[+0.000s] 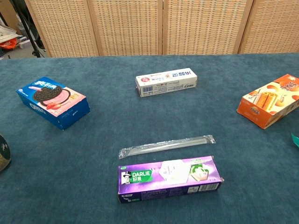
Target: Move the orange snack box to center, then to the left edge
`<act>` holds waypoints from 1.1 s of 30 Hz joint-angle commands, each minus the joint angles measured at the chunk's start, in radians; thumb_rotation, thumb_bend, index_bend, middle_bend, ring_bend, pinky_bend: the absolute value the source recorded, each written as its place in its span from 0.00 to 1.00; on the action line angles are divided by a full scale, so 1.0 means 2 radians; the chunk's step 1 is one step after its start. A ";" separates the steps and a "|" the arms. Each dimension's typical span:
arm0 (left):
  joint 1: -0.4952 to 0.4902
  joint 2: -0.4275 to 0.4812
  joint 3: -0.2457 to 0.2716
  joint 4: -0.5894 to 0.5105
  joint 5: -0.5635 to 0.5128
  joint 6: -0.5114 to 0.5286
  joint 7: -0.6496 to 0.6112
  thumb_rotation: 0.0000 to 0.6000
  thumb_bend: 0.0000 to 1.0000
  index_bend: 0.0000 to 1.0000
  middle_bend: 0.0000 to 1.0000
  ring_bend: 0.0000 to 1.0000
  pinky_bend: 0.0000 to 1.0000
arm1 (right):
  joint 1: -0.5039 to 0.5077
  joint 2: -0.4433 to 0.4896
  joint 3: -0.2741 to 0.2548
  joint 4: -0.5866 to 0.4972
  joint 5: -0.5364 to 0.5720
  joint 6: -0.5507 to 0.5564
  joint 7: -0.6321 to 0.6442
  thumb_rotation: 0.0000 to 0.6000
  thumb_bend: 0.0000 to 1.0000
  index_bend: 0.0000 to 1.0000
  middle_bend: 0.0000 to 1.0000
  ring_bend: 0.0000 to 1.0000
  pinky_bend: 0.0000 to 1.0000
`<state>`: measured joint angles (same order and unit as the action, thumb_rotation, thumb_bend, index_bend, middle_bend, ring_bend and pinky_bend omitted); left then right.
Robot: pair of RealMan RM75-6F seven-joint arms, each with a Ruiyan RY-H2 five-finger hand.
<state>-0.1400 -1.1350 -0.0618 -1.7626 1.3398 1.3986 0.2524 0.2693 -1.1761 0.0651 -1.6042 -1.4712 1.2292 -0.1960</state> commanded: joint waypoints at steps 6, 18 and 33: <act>-0.003 -0.005 -0.004 0.010 -0.013 -0.007 -0.003 1.00 0.10 0.00 0.00 0.00 0.00 | 0.068 -0.025 0.032 0.073 -0.001 -0.064 0.037 1.00 0.00 0.01 0.00 0.00 0.03; -0.008 -0.019 -0.008 0.033 -0.029 -0.017 -0.002 1.00 0.10 0.00 0.00 0.00 0.00 | 0.150 -0.089 0.002 0.298 -0.117 -0.063 0.139 1.00 0.00 0.01 0.00 0.00 0.03; -0.013 -0.029 -0.012 0.050 -0.045 -0.027 -0.005 1.00 0.10 0.00 0.00 0.00 0.00 | 0.198 -0.138 -0.067 0.479 -0.165 -0.106 0.223 1.00 0.00 0.01 0.00 0.00 0.03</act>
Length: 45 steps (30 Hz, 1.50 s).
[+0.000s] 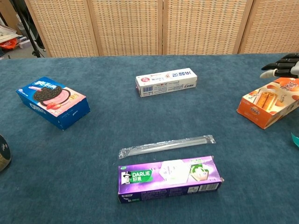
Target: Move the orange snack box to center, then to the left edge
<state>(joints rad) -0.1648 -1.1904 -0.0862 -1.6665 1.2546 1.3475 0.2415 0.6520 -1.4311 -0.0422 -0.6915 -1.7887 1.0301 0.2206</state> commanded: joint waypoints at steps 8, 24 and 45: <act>-0.003 -0.005 0.001 0.005 -0.008 -0.006 0.006 1.00 0.10 0.00 0.00 0.00 0.00 | 0.019 -0.032 -0.020 0.067 0.002 -0.014 0.035 1.00 0.00 0.01 0.00 0.00 0.03; -0.003 -0.004 0.006 -0.001 -0.001 -0.007 0.004 1.00 0.10 0.00 0.00 0.00 0.00 | 0.035 -0.058 -0.040 0.092 0.004 -0.025 0.039 1.00 0.00 0.17 0.02 0.00 0.03; -0.003 -0.004 0.007 -0.003 0.004 -0.004 -0.001 1.00 0.10 0.00 0.00 0.00 0.00 | 0.023 -0.087 -0.063 0.137 0.004 -0.008 0.064 1.00 0.03 0.52 0.32 0.24 0.32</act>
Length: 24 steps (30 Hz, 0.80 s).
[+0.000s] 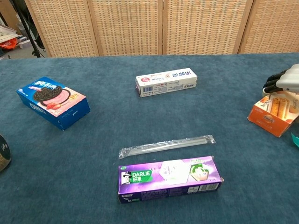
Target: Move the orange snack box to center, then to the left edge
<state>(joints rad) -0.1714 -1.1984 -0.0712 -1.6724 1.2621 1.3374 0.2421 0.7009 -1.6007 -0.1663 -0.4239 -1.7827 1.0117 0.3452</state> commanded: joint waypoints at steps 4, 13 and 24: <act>0.000 -0.001 -0.001 0.002 -0.001 0.000 -0.002 1.00 0.10 0.00 0.00 0.00 0.00 | -0.003 -0.007 -0.002 0.011 0.001 0.010 0.004 1.00 0.06 0.61 0.42 0.33 0.38; 0.000 0.000 -0.001 0.001 0.001 0.002 -0.004 1.00 0.10 0.00 0.00 0.00 0.00 | -0.002 -0.013 -0.003 0.020 0.005 0.016 0.006 1.00 0.10 0.67 0.52 0.42 0.40; -0.001 -0.001 0.003 -0.002 0.008 -0.001 -0.006 1.00 0.10 0.00 0.00 0.00 0.00 | 0.028 0.011 0.014 -0.022 0.019 0.003 -0.026 1.00 0.10 0.67 0.52 0.42 0.40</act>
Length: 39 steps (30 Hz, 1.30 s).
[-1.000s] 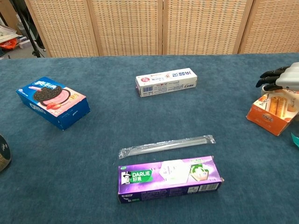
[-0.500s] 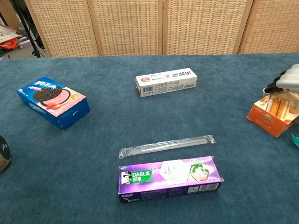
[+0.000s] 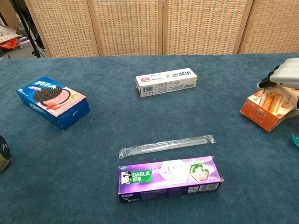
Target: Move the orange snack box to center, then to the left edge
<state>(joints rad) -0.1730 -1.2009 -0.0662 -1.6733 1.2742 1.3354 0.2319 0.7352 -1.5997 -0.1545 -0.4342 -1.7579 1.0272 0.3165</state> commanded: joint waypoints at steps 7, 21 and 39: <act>0.001 0.003 0.008 -0.007 0.014 -0.001 -0.007 1.00 0.11 0.00 0.00 0.00 0.00 | 0.040 0.052 0.034 -0.092 0.023 -0.017 -0.063 1.00 0.10 0.68 0.52 0.43 0.40; 0.000 0.007 0.016 -0.018 0.034 -0.003 -0.018 1.00 0.11 0.00 0.00 0.00 0.00 | 0.103 0.138 0.108 -0.297 0.074 -0.060 -0.194 1.00 0.10 0.68 0.52 0.43 0.40; 0.000 0.018 0.022 -0.027 0.048 -0.010 -0.050 1.00 0.11 0.00 0.00 0.00 0.00 | 0.173 0.115 0.192 -0.417 0.196 -0.150 -0.359 1.00 0.10 0.68 0.52 0.43 0.40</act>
<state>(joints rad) -0.1736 -1.1666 -0.0230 -1.7279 1.3710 1.3165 0.1334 1.0609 -1.3514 0.2078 -1.2458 -1.4047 0.7536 -0.3625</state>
